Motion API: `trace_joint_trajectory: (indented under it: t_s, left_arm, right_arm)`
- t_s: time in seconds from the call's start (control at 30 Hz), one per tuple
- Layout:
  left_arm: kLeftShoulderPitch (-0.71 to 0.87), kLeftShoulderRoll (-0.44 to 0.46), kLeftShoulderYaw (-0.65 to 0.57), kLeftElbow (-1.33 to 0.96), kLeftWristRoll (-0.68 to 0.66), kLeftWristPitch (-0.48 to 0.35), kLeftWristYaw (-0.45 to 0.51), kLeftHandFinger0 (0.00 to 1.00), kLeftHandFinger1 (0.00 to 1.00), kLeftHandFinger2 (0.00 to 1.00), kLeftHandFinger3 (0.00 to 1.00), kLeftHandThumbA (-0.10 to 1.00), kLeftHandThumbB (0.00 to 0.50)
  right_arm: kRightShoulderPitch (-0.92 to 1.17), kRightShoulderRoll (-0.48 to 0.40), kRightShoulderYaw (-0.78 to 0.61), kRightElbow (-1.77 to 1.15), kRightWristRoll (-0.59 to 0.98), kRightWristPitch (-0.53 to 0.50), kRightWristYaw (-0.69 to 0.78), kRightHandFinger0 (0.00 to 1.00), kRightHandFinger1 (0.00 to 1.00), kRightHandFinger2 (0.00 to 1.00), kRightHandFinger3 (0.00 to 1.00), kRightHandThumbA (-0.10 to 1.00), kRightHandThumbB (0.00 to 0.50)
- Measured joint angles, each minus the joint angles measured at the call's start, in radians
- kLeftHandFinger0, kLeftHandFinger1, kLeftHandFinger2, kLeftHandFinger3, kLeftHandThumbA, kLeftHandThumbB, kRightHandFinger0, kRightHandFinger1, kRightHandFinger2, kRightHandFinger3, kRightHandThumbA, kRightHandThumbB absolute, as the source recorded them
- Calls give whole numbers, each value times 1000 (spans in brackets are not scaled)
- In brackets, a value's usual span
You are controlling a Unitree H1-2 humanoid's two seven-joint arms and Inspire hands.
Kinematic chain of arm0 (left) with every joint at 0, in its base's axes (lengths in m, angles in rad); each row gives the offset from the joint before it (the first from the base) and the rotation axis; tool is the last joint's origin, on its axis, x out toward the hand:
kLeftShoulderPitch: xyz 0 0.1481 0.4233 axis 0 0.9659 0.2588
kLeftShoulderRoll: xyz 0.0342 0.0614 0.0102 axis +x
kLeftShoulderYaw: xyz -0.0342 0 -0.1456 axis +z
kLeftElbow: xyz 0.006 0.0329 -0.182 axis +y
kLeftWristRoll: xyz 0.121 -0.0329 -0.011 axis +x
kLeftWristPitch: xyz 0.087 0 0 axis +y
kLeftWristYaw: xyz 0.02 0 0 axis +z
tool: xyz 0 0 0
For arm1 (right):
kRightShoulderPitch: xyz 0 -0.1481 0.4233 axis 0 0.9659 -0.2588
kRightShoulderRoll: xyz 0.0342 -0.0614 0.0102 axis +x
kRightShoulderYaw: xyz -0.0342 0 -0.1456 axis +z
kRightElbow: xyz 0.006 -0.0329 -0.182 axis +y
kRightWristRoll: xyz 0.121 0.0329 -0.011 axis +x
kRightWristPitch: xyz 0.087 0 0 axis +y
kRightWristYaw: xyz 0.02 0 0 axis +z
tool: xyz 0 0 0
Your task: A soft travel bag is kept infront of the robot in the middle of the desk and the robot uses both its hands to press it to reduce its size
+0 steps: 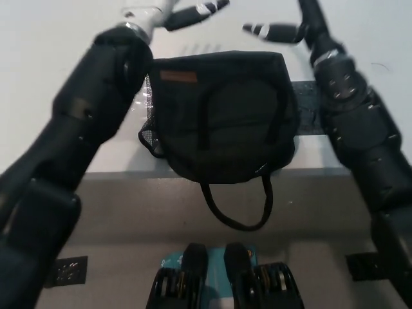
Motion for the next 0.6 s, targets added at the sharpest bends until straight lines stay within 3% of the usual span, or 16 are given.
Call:
trace_joint_trajectory:
  t_s: [0.07,0.3,0.43,0.47,0.5,0.53,0.6]
  left_arm:
    - [5,21,19,-56,-10,5,-18,1000,1000,1000,1000,1000,18]
    - [61,93,129,-321,-70,34,-93,1000,1000,1000,1000,1000,29]
    - [129,112,174,-498,-103,65,-146,1000,1000,1000,1000,1000,39]
    - [155,111,183,-544,-110,71,-155,1000,1000,1000,1000,1000,56]
    - [179,111,190,-583,-118,77,-163,1000,1000,1000,1000,1000,101]
    - [200,109,197,-614,-125,80,-171,1000,1000,1000,1000,1000,62]
    - [265,107,213,-702,-145,91,-186,1000,1000,1000,1000,1000,88]
  right_arm:
    - [15,-16,0,-81,-1,30,11,1000,1000,1000,1000,1000,272]
    - [62,-90,-6,-261,-1,132,50,1000,1000,1000,1000,1000,245]
    - [96,-114,-15,-321,1,153,64,1000,1000,1000,1000,1000,286]
    - [114,-114,-19,-353,1,157,66,1000,1000,1000,1000,1000,286]
    - [131,-114,-21,-383,2,162,67,1000,1000,1000,1000,1000,328]
    - [149,-113,-24,-411,2,166,69,1000,1000,1000,1000,1000,295]
    - [203,-111,-31,-494,9,179,72,1000,1000,1000,1000,1000,261]
